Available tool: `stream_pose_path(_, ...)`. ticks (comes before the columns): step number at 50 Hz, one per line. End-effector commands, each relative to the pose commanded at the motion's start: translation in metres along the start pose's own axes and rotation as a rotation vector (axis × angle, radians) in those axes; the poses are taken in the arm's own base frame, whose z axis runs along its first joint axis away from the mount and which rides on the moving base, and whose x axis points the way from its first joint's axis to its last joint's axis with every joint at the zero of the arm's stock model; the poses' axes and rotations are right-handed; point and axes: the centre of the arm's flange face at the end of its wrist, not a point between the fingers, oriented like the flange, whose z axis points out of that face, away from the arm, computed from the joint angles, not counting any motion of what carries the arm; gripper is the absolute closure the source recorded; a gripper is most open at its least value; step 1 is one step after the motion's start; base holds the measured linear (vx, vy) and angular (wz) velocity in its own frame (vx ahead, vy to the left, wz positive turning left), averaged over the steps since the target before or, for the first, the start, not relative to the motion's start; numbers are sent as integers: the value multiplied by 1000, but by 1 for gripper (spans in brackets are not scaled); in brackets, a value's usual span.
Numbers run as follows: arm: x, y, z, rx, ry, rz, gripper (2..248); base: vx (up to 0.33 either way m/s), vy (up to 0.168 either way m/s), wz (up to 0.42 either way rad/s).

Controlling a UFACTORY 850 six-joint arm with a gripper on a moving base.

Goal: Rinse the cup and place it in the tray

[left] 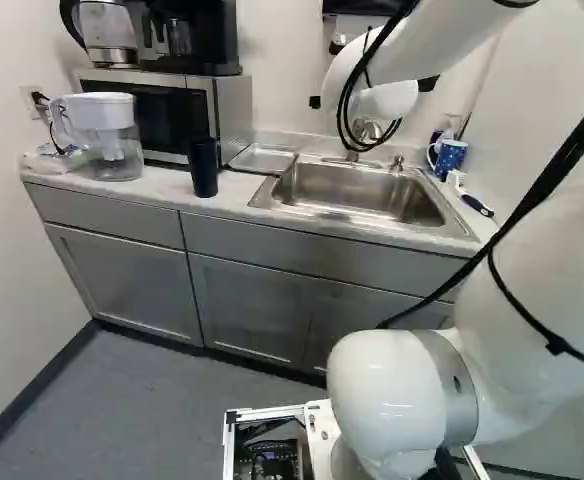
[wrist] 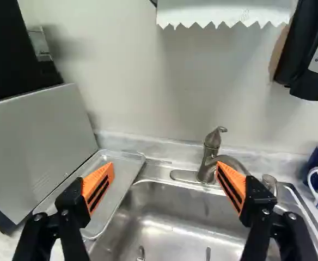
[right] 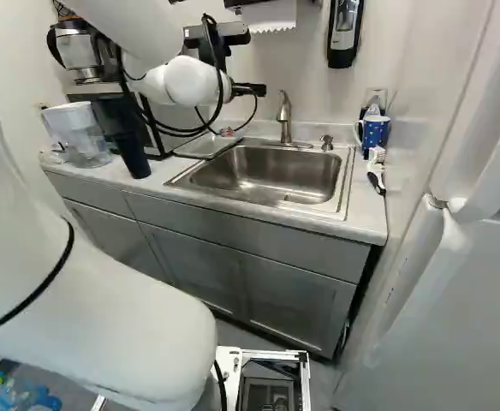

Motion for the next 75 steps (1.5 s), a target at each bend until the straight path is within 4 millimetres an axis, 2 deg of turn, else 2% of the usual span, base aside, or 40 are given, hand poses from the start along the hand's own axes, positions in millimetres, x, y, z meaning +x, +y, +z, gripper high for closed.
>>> stream_pose_path(32, 9, 14, 46, -27, -12, 5, 3, 0, 0, 0)
stream_pose_path(75, 10, 27, 116, -46, -108, 10, 3, 0, 0, 0)
